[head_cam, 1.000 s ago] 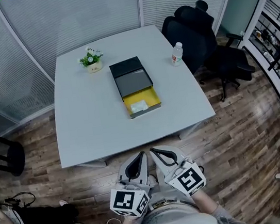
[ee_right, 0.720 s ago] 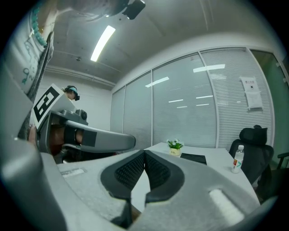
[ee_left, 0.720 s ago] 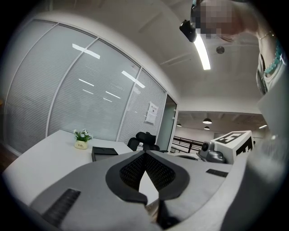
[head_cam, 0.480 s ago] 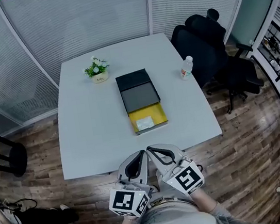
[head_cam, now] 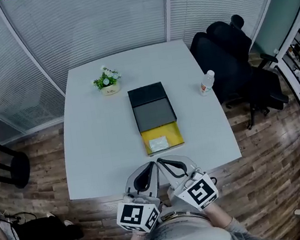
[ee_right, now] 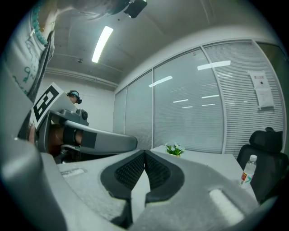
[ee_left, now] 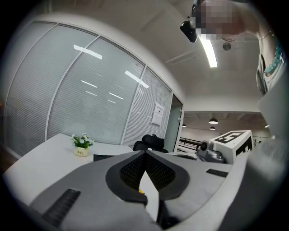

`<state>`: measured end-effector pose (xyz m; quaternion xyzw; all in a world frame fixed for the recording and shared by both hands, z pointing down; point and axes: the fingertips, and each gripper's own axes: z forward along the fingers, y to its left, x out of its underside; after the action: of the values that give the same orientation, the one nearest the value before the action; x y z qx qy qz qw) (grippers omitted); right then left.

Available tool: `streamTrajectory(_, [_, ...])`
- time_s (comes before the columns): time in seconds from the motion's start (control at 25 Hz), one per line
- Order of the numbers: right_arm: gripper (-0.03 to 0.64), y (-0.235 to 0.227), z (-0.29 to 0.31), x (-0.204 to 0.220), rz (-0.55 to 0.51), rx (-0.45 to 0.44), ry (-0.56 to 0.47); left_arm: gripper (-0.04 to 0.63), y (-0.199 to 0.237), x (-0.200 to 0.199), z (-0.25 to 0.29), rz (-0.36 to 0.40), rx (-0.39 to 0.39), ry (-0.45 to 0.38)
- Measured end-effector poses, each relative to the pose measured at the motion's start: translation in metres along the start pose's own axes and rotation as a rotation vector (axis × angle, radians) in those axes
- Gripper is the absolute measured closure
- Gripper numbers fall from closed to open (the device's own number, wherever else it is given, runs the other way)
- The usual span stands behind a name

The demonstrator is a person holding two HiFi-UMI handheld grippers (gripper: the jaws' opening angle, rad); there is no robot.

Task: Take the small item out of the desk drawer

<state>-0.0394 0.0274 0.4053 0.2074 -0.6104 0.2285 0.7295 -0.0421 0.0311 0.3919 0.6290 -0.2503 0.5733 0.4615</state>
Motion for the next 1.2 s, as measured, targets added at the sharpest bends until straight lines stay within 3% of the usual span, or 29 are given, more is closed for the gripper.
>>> streamTrajectory(0.84, [0.617, -0.094, 0.046, 0.008, -0.038, -0.127, -0.011, 0.598, 0.038, -0.01, 0.097, 0.029, -0.116, -0.018])
streamTrajectory(1.2, [0.617, -0.11, 0.072, 0.008, -0.045, -0.101, 0.008, 0.598, 0.066, -0.012, 0.116, -0.002, -0.085, 0.022])
